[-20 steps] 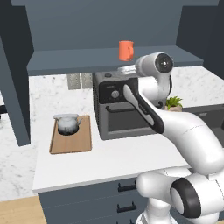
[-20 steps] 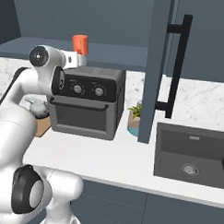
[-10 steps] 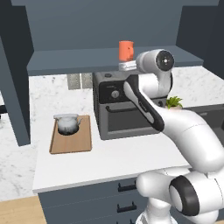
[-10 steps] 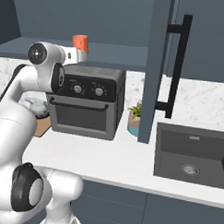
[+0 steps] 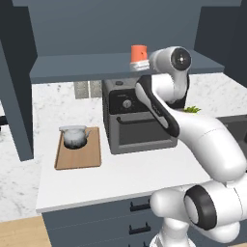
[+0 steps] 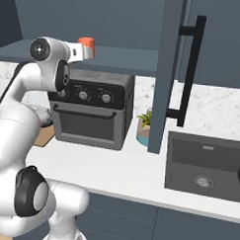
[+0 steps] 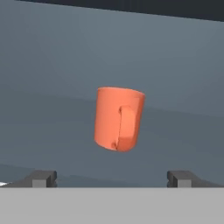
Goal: Pick the kettle from the counter and place it on the tray. Then pick the mug from the cabinet and place it on the tray. Then close the cabinet doors.
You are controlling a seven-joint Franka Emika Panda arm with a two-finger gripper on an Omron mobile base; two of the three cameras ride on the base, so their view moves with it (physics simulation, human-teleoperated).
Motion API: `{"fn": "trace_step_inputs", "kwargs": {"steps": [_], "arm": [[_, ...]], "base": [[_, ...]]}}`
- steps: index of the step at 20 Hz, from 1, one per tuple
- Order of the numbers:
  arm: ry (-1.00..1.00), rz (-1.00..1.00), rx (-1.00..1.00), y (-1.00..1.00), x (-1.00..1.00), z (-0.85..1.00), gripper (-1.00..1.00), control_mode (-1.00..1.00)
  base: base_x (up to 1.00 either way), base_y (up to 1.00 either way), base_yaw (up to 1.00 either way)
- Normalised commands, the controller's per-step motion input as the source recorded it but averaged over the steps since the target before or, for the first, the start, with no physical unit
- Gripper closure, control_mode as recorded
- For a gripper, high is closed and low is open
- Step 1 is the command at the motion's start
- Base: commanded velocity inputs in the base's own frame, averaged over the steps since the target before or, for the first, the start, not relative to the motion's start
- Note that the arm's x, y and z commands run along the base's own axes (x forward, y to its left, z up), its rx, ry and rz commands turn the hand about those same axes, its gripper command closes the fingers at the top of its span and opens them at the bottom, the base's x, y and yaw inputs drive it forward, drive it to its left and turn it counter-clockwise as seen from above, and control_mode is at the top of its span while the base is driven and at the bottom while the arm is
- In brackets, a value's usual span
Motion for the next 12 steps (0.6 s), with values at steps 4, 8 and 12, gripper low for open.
{"fn": "trace_step_inputs", "kwargs": {"steps": [4,8,12], "arm": [[0.0,0.01,0.0,0.01,0.3,0.0,-1.0,-1.0],[-0.01,0.0,0.02,-0.01,0.25,0.0,-1.0,-1.0],[-0.03,0.0,0.04,0.0,0.14,0.05,-1.0,-1.0]], "base": [[0.0,0.0,0.0],[0.0,0.0,0.0],[0.0,0.0,0.0]]}}
